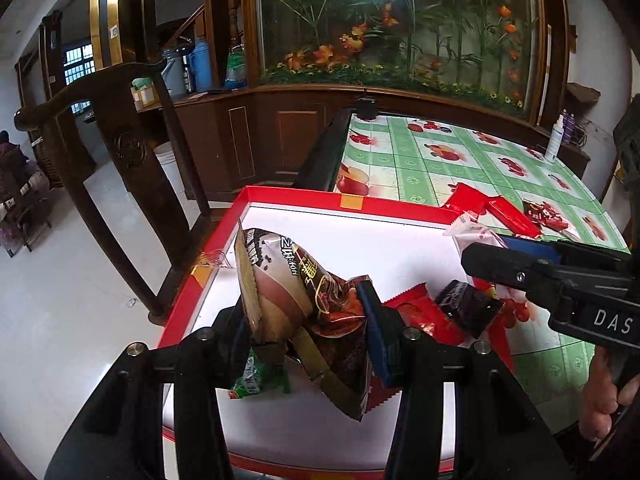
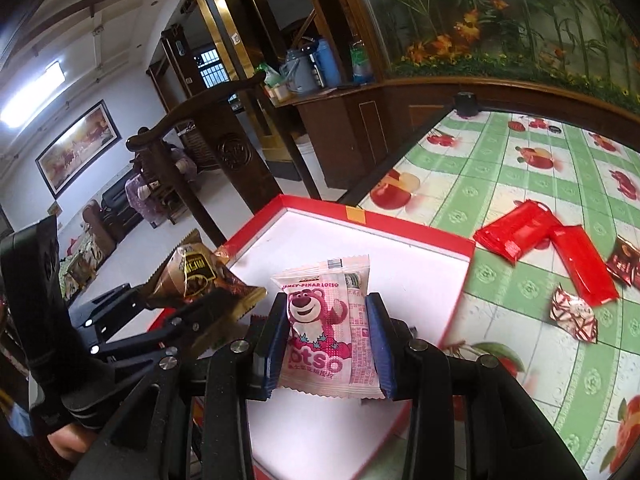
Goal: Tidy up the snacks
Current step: 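Carry the brown-gold bag and Lotso packet over the white tray and open both grippers, then lift both open grippers out of the tray back over the table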
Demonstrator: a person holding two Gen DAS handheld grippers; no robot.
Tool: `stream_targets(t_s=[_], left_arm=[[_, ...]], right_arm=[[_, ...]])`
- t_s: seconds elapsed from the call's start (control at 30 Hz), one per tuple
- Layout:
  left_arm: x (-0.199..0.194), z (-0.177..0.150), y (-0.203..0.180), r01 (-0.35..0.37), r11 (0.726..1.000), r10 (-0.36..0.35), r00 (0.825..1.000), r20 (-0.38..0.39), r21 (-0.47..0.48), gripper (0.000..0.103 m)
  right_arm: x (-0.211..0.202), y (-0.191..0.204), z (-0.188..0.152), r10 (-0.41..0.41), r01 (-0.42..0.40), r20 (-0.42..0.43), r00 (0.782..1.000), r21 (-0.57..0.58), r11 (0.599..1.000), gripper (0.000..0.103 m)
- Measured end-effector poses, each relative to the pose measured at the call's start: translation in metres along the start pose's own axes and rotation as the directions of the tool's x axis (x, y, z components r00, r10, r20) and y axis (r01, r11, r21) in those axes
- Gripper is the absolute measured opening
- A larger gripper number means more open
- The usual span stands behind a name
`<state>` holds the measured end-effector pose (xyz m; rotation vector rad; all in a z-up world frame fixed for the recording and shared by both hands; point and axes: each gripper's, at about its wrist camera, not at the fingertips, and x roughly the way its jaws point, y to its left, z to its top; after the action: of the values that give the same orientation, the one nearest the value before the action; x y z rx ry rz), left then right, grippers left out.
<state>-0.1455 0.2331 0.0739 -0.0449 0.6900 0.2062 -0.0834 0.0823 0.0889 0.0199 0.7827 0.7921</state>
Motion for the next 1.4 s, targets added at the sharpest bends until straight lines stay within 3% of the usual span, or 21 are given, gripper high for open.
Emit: stream_targets(t_s=[0.2,0.33,0.4,0.47,0.67,0.83,0.87,1.07,1.2,1.3,1.4], left_arm=[[-0.002,0.0,0.0,-0.039,0.999,0.039,0.999,0.004,0.01,0.049],[-0.005,0.002,-0.005,-0.113,0.993,0.111,0.993,0.031,0.043,0.052],[-0.008,0.004,-0.008,-0.162,0.985,0.159,0.986,0.052,0.059,0.068],[-0.013,0.005,-0.009,-0.177,0.982,0.173,0.982,0.071,0.061,0.076],[-0.011,0.009,-0.015,-0.182,0.981,0.178,0.982,0.059,0.068,0.077],[-0.015,0.009,-0.029,-0.136,0.988,0.133,0.99,0.048,0.07,0.078],[-0.015,0.01,-0.034,-0.127,0.989,0.124,0.991,0.048,0.071,0.082],[-0.014,0.012,-0.075,-0.075,0.987,0.07,0.997,0.04,0.145,0.084],[-0.013,0.012,-0.103,-0.048,0.979,0.044,0.999,0.023,0.196,0.084],[-0.013,0.01,-0.123,-0.03,0.972,0.028,1.0,0.012,0.234,0.084],[-0.011,0.009,-0.14,-0.01,0.965,0.011,1.0,-0.002,0.262,0.084]], right_arm=[[0.004,0.001,0.003,0.007,-0.007,0.017,1.0,0.004,1.0,0.042],[-0.001,-0.006,0.005,0.027,-0.028,0.034,0.999,0.031,0.999,0.047],[-0.005,-0.011,0.004,0.034,-0.036,0.046,0.998,0.046,0.998,0.054],[-0.009,-0.019,0.002,0.034,-0.038,0.058,0.998,0.065,0.997,0.055],[-0.023,-0.059,-0.01,-0.031,0.021,0.072,0.997,0.136,0.99,0.056],[-0.048,-0.123,-0.032,-0.125,0.104,0.071,0.99,0.247,0.963,0.057],[-0.053,-0.133,-0.035,-0.143,0.12,0.072,0.987,0.261,0.958,0.059],[-0.115,-0.214,-0.062,-0.312,0.247,0.107,0.944,0.395,0.885,0.063],[-0.159,-0.258,-0.079,-0.42,0.299,0.166,0.892,0.481,0.824,0.069],[-0.183,-0.291,-0.092,-0.489,0.313,0.172,0.855,0.581,0.751,0.069],[-0.192,-0.307,-0.098,-0.485,0.273,0.184,0.855,0.636,0.722,0.069]])
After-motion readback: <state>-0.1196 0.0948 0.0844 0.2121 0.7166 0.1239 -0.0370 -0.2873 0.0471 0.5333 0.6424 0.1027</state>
